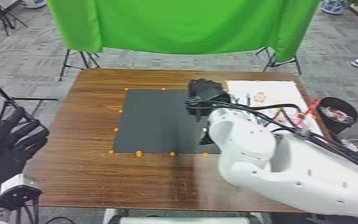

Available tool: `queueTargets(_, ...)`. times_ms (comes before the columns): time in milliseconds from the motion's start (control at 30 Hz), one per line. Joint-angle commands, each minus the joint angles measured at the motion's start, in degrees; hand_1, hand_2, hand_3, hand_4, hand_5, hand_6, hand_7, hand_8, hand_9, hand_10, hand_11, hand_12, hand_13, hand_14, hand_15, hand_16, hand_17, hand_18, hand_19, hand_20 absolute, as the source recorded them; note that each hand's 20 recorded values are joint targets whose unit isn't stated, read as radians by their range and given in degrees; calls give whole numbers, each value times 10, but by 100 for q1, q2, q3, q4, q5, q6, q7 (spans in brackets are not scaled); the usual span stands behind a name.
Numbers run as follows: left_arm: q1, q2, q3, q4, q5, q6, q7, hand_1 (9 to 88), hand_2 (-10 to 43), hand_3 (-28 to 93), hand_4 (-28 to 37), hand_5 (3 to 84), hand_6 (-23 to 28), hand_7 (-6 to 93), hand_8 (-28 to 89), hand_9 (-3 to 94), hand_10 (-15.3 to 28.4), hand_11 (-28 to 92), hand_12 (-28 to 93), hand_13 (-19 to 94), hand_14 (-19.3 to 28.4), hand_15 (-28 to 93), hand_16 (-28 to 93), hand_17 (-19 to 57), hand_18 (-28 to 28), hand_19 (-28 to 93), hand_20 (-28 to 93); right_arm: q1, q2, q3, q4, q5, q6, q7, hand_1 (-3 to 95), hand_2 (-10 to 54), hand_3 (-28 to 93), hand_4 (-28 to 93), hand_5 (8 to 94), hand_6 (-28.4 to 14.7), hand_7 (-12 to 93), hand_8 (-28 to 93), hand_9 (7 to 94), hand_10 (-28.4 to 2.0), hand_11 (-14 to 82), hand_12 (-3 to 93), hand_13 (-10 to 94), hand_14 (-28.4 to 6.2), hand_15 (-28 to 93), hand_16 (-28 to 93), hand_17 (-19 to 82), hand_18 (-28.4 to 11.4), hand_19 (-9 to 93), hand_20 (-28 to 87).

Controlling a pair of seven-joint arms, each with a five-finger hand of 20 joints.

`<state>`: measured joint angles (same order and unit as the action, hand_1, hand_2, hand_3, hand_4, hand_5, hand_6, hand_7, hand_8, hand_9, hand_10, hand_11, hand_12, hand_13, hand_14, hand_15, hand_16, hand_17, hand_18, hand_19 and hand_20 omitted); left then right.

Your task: Arrange flowers

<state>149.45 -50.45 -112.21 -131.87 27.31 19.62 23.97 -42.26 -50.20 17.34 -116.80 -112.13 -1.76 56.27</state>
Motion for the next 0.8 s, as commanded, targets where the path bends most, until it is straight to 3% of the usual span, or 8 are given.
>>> queueTargets(33,-260,32,48,8,69,7,-145,274,65,625,-227,307,60,76,-75,281,175,219,112,200,268,520,-110,-93,279,492,21,-26,-1623,-224,789,142,-469,-301,560,-17,797,-283,775,-43,300,257,891,-122,409,226,861,-54,682,189,608,-143,932,386)
queueTargets(167,-721,60,257,102,200,-79,-352,277,65,623,-227,306,60,76,-75,280,175,219,113,200,268,520,-110,-93,279,493,21,161,-1938,-490,1241,393,-319,-188,559,-17,798,-283,774,-42,301,255,891,-120,410,226,861,-54,681,191,608,-143,932,388)
queueTargets(267,-982,153,427,163,224,-98,-402,277,65,624,-224,305,59,76,-75,280,174,218,112,199,268,520,-110,-93,280,493,20,206,-2081,-580,1451,442,-358,-162,559,-16,797,-283,774,-42,303,253,891,-119,411,226,861,-53,681,191,608,-143,932,388)
queueTargets(433,-1145,242,560,217,219,-126,-356,276,64,623,-222,304,59,76,-75,279,174,219,113,199,267,520,-110,-94,281,494,19,244,-2340,-644,1764,555,-405,-92,558,-16,797,-283,773,-41,305,251,890,-119,412,227,860,-53,682,193,607,-143,932,388)
queueTargets(733,-1458,261,696,306,310,-254,-492,277,62,626,-220,303,60,76,-75,278,174,220,112,199,268,521,-110,-94,281,495,18,265,-2482,-703,2167,903,-397,240,558,-13,795,-283,769,-41,309,245,885,-119,414,227,858,-53,682,194,606,-142,932,387)
queueTargets(800,-1489,220,717,300,355,-258,-559,278,62,627,-221,303,60,76,-74,278,174,220,112,199,268,521,-110,-94,281,495,18,214,-2532,-691,2248,1030,-407,314,558,-12,793,-283,769,-42,309,242,884,-120,414,227,857,-53,682,194,605,-142,932,386)
